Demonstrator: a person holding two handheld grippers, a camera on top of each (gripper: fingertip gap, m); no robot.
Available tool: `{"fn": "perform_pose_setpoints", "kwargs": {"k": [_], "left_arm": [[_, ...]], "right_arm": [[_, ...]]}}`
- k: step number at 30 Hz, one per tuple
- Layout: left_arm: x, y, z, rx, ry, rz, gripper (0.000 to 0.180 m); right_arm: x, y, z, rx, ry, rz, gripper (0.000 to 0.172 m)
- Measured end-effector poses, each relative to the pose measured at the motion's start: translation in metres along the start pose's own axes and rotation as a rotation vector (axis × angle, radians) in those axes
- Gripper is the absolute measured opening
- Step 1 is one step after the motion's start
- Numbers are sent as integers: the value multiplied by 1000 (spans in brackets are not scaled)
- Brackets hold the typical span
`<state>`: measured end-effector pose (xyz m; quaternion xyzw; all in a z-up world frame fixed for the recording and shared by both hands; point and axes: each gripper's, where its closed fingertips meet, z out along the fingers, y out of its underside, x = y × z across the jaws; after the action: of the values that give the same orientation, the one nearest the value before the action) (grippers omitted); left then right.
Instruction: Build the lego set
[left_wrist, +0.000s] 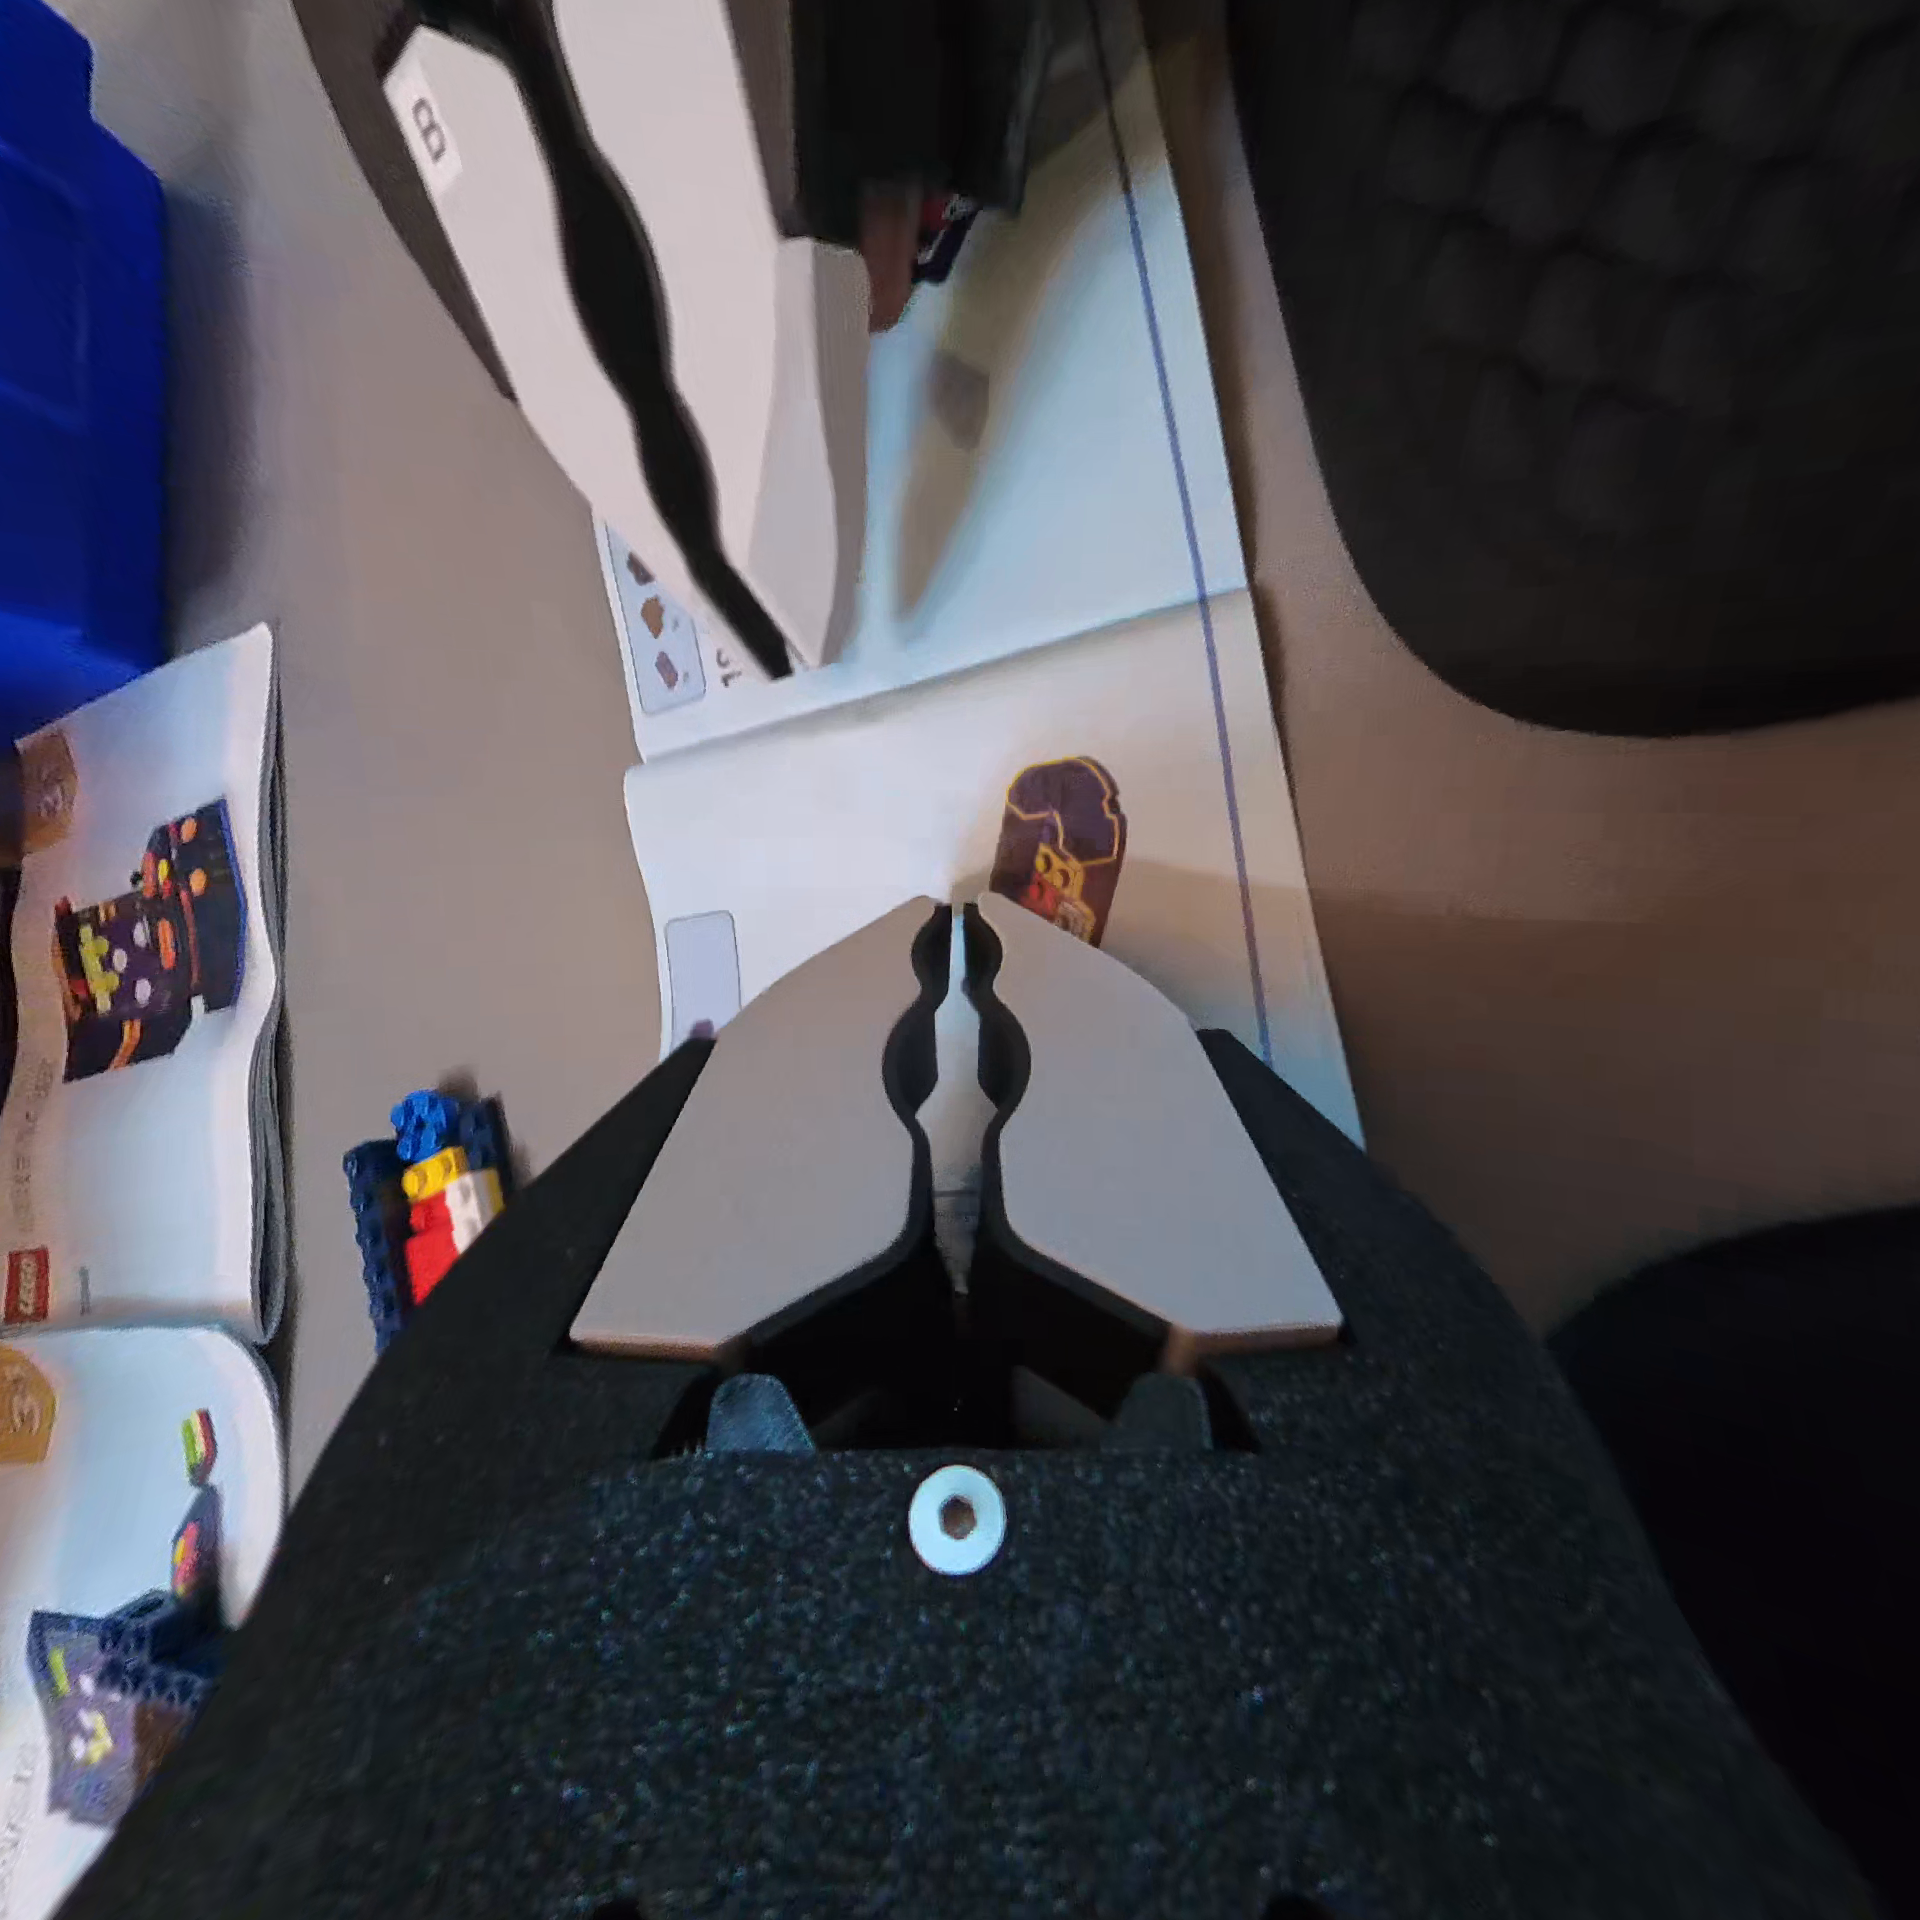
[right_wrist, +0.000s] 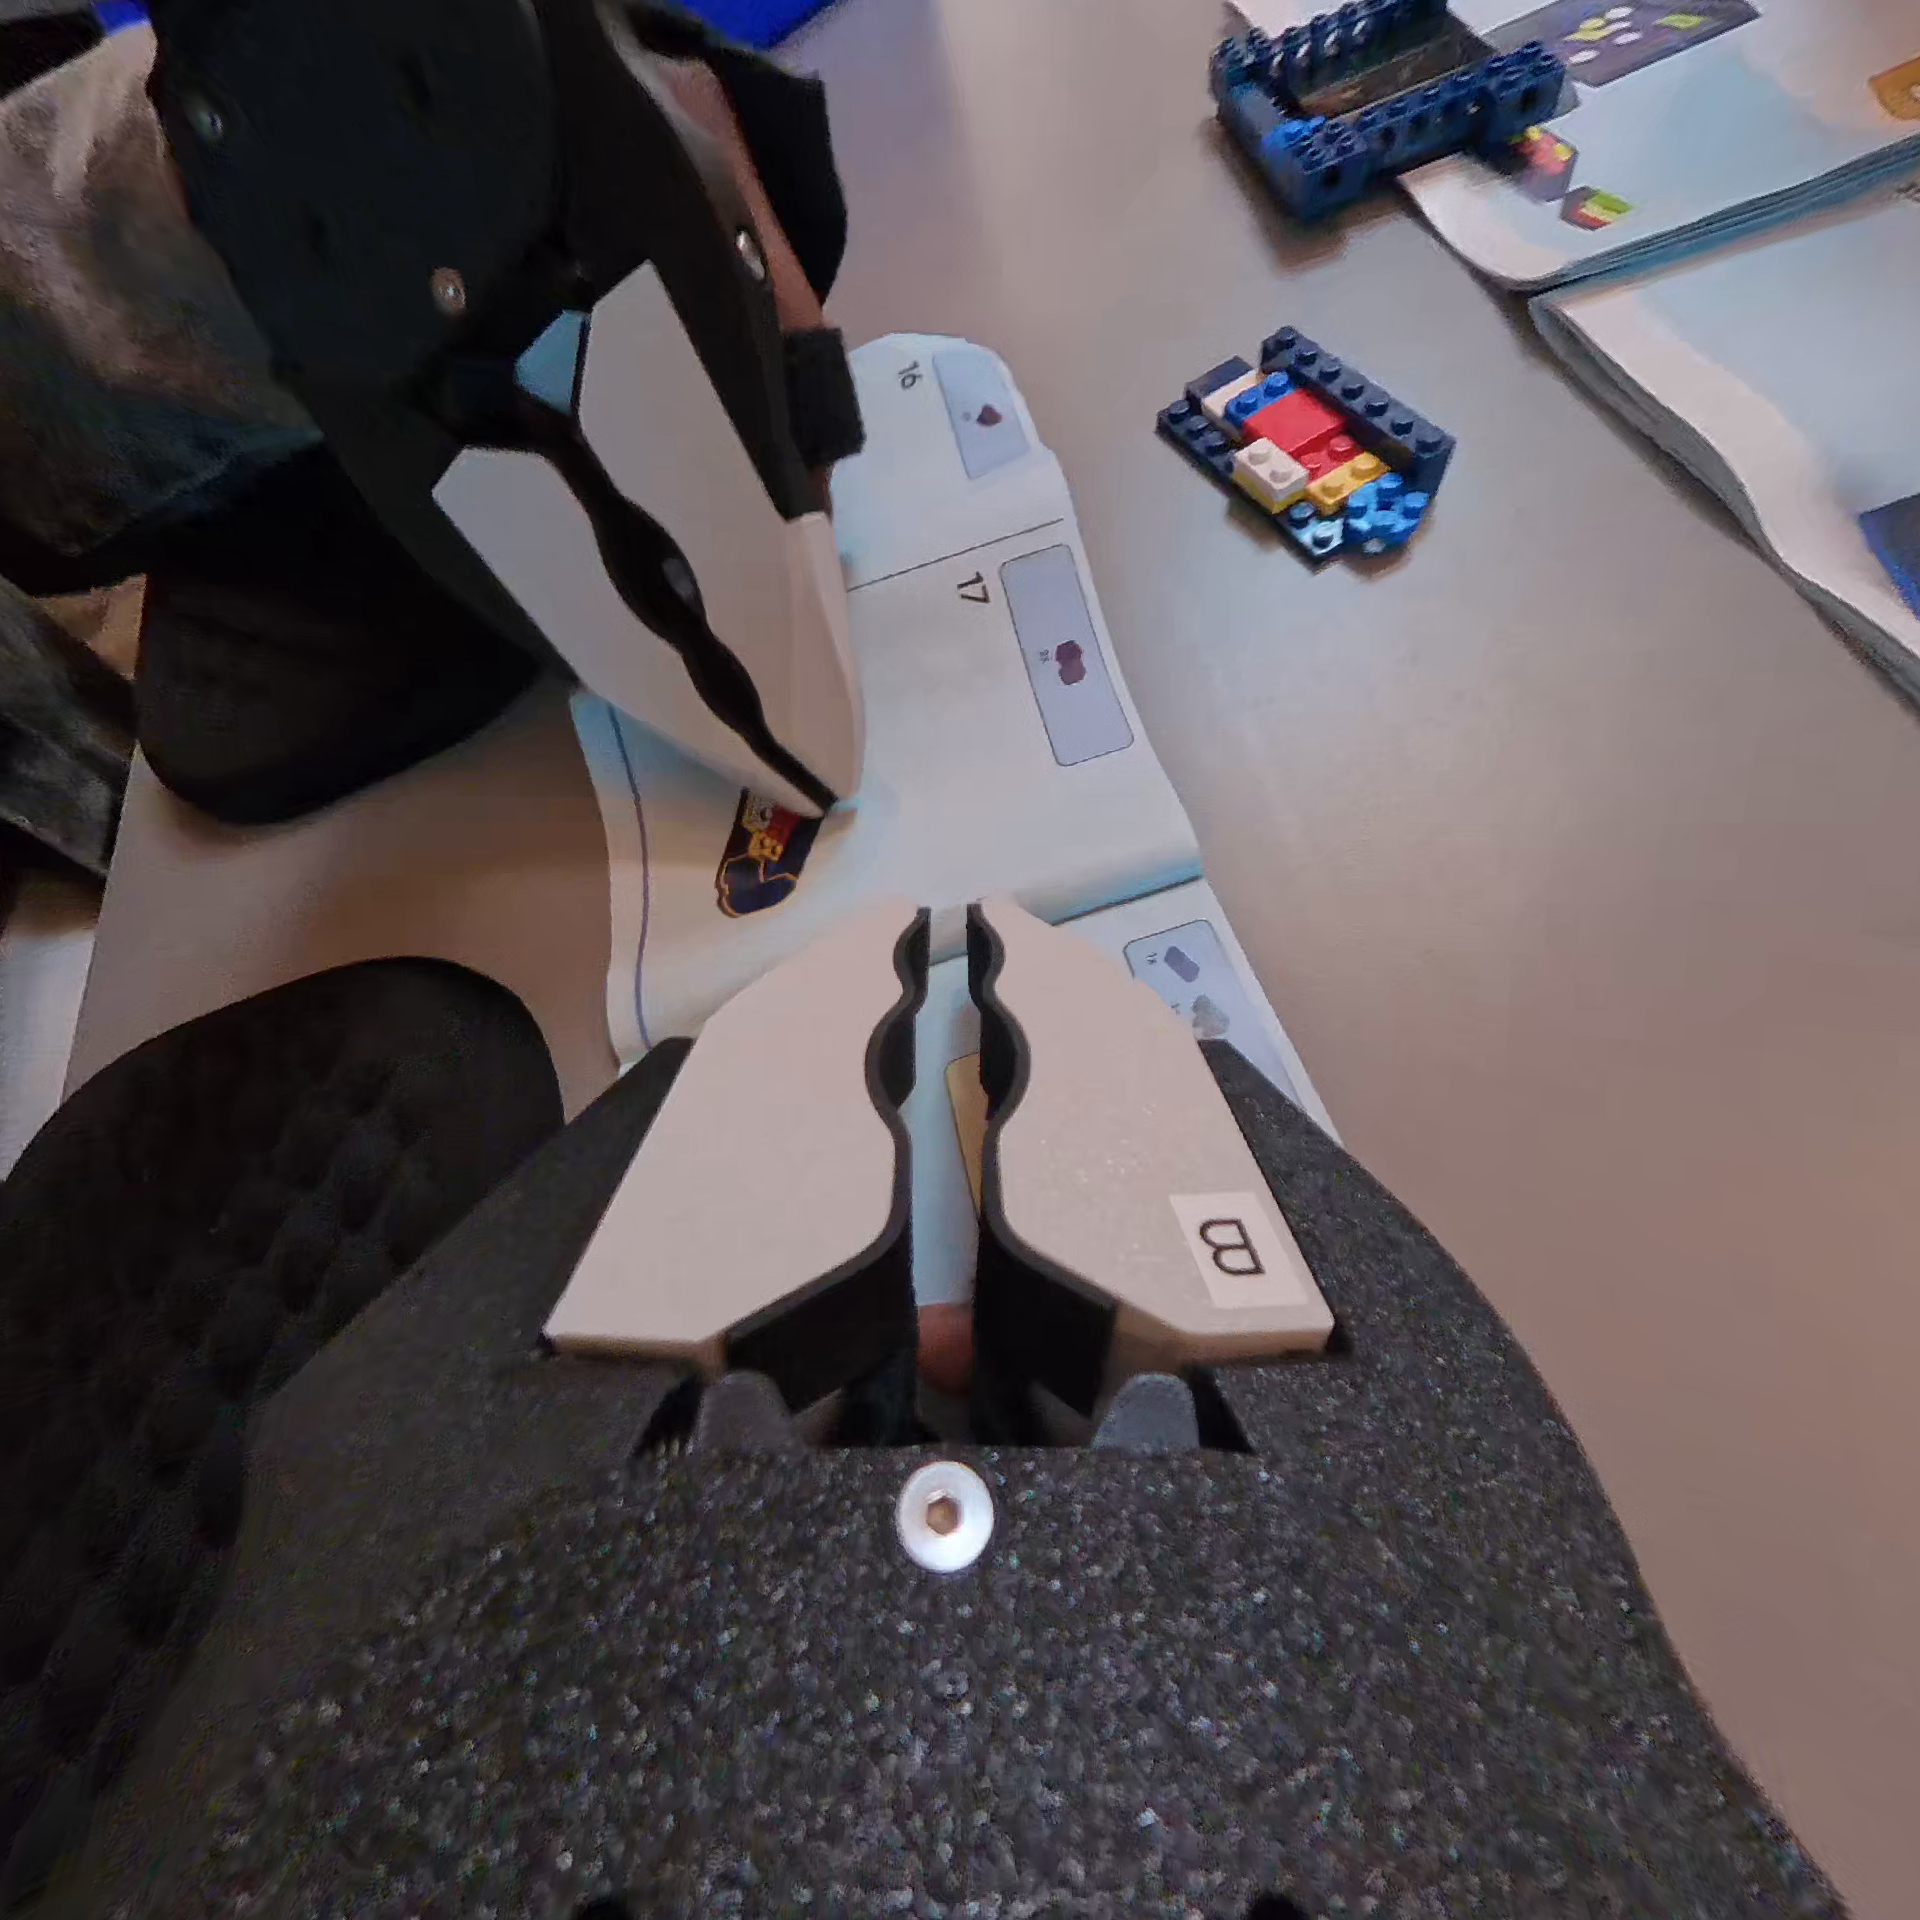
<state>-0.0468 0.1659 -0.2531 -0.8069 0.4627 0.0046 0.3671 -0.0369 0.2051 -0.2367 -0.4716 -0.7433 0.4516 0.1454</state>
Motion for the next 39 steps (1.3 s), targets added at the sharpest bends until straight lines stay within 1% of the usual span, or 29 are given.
{"fn": "perform_pose_setpoints", "kwargs": {"k": [2,4,5,6,9,10,11,12,13,14,15,16,17,19,22,23,25,28,32,36,39], "left_arm": [[1,2,-2,15,-5,-23,1],[1,3,-2,28,-8,-41,1],[1,3,-3,25,-5,-43,1],[1,3,-3,21,-3,-43,1],[0,6,-6,-5,-15,-3,3],[-6,6,-7,-22,-62,26,5],[-13,-2,-8,-4,-119,57,5],[-13,-17,-7,49,-140,76,5],[-6,-33,-3,107,-118,81,5],[5,-44,3,136,-76,94,4],[14,-46,11,112,-48,124,4],[19,-39,20,53,-37,153,2],[20,-40,22,62,-52,155,0],[22,-39,21,62,-34,114,0],[24,-38,20,85,15,11,0],[25,-38,20,87,36,-15,0],[25,-38,20,95,43,-39,0],[25,-38,20,101,18,-34,0],[26,-39,21,137,35,-99,0],[26,-42,22,133,-11,-79,0],[25,-43,22,129,-73,12,0]], "right_arm": [[-4,4,4,-40,-9,-34,7],[-10,5,7,-52,-19,-110,8],[-13,5,8,-55,-9,-168,7],[-13,7,11,-73,13,-226,0],[-12,12,16,-127,60,-304,0],[-12,13,16,-128,58,-301,0],[-12,13,16,-129,51,-291,0],[-12,13,16,-130,44,-280,0],[-12,13,16,-130,38,-271,0],[-12,13,16,-130,33,-265,0],[-12,13,16,-130,32,-261,0],[-12,13,16,-130,32,-258,0],[-11,13,16,-130,32,-252,0],[-11,13,16,-132,16,-201,0],[-8,11,15,-133,-54,2,0],[-1,9,15,-122,-45,69,0],[15,5,15,-98,3,127,0],[33,-1,18,-89,89,128,0],[58,-4,16,-89,273,52,0],[57,-3,15,-81,251,56,0],[56,-4,14,-76,240,59,0]]}}
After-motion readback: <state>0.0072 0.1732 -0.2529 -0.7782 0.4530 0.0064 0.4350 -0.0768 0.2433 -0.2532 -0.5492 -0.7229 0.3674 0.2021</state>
